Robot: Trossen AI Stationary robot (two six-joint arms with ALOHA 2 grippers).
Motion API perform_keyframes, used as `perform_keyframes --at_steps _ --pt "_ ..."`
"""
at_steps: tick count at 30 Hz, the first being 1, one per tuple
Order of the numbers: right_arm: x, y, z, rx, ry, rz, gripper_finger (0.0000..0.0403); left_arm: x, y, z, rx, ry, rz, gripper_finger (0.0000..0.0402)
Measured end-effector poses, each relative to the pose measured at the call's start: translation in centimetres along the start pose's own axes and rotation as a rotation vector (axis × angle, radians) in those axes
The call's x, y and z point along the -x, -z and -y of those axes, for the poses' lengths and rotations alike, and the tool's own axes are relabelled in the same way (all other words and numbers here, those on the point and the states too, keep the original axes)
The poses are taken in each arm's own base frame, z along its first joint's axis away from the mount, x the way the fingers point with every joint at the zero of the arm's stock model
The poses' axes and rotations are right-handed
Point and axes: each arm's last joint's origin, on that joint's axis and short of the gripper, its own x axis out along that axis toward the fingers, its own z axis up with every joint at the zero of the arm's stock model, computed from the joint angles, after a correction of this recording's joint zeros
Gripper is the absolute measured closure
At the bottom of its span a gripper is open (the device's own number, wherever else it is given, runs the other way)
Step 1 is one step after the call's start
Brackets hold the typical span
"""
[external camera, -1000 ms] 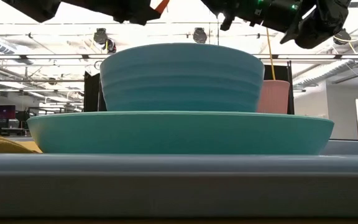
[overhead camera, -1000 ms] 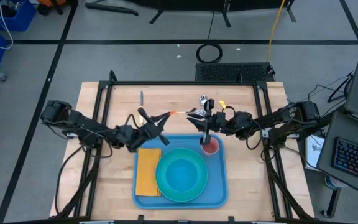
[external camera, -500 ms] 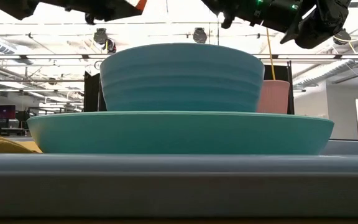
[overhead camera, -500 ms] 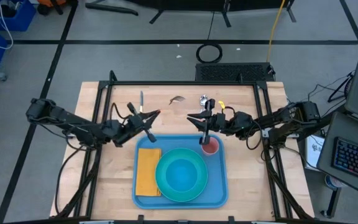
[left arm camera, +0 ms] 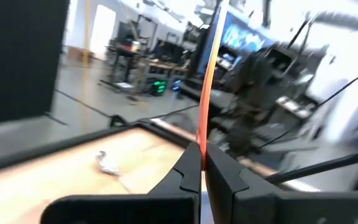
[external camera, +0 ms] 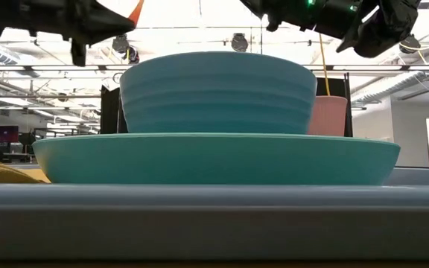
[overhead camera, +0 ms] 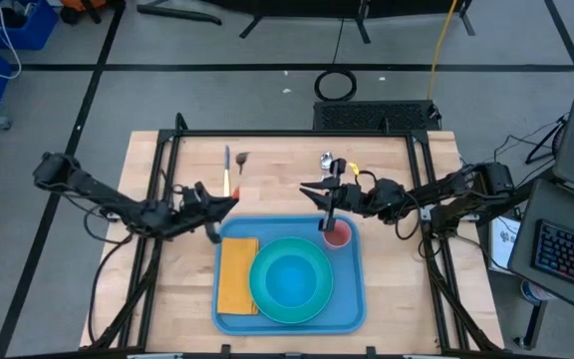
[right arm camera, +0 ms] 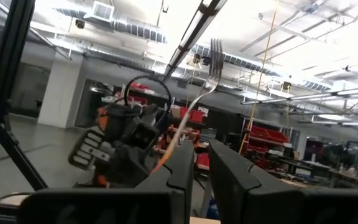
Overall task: Set up tray
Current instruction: Put the orange fork on top of the yellow napkin
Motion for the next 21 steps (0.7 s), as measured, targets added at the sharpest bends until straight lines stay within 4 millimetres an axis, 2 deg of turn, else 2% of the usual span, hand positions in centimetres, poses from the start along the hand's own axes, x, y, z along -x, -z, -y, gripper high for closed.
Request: perform_keyframes --at_steps 8,21 --pt "0.0 -0.1 0.0 0.038 0.005 0.005 0.0365 2.5 1.7 0.1 0.218 0.094 -0.012 0.0396" --pt "0.0 -0.4 0.1 0.054 0.014 0.030 0.0365 5.6 4.2 2.2 0.312 0.055 -0.114 0.0396"
